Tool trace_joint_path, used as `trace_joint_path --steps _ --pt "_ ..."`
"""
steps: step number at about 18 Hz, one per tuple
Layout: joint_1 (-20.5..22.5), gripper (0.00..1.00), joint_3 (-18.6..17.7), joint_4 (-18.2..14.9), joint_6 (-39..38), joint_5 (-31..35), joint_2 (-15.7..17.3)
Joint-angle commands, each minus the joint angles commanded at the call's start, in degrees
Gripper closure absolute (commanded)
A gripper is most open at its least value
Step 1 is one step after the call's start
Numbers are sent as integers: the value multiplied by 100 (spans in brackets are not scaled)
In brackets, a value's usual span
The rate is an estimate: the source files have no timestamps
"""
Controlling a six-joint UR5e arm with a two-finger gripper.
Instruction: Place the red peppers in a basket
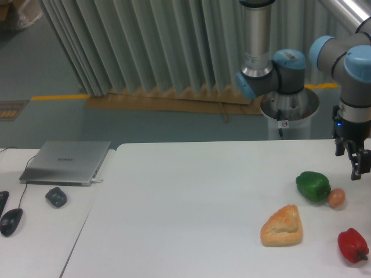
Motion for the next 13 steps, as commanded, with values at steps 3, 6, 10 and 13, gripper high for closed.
trace_joint_path --steps 3,6,10,13 --pt "-9 0 9 0 -9 0 9" --pt "-26 0 18 26 -9 87 0" --pt "-18 0 -53 53 -70 123 -9" --pt "-61 0 -70 79 -131 132 -44"
